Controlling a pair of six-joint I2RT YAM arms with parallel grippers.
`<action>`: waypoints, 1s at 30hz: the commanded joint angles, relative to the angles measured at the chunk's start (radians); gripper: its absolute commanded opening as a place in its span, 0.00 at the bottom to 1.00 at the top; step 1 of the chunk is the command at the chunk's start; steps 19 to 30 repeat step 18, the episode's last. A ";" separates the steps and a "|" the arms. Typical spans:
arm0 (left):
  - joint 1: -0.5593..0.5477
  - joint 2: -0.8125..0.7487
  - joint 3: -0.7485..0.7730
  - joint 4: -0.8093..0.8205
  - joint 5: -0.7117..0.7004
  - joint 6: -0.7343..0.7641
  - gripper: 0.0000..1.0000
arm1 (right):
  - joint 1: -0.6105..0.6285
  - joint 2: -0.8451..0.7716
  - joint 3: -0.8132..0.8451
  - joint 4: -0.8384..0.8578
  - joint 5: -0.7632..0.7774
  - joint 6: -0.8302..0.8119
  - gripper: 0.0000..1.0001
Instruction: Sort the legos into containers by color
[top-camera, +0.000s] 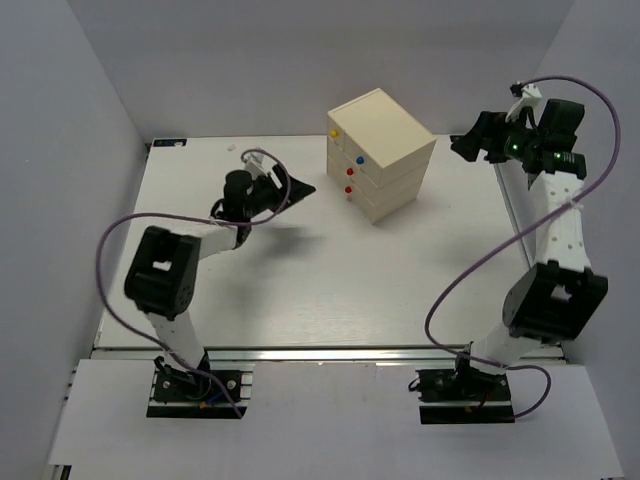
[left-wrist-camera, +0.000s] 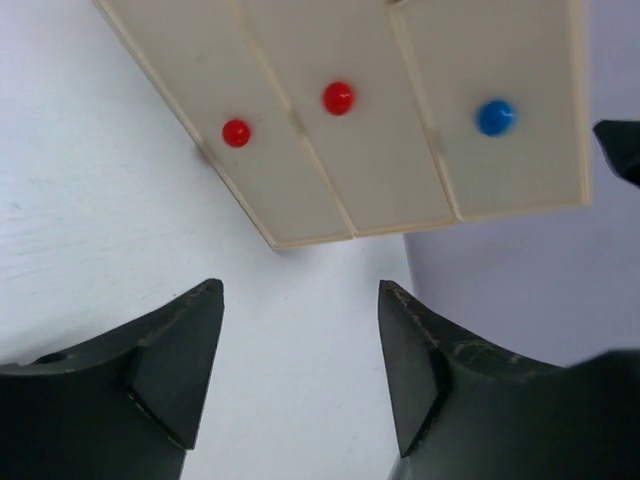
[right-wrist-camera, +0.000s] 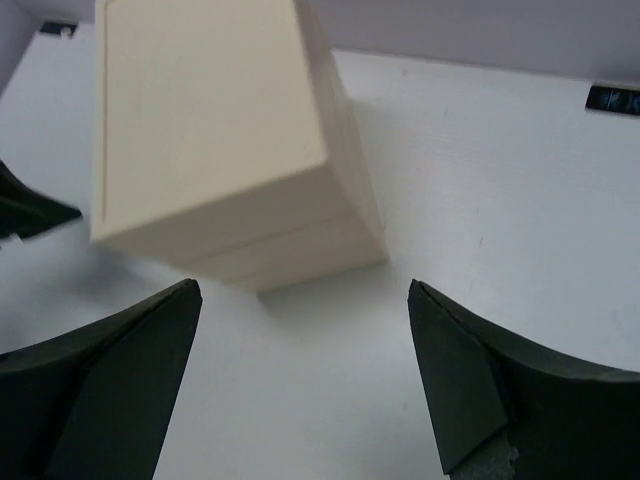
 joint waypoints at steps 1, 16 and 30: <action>-0.006 -0.281 -0.021 -0.310 -0.017 0.320 0.76 | 0.041 -0.240 -0.237 -0.019 0.115 -0.126 0.89; -0.018 -1.273 -0.409 -0.823 -0.252 0.747 0.98 | 0.085 -1.032 -1.043 0.033 0.129 -0.077 0.89; -0.018 -1.287 -0.409 -0.829 -0.260 0.753 0.98 | 0.084 -1.079 -1.112 0.071 0.143 -0.051 0.89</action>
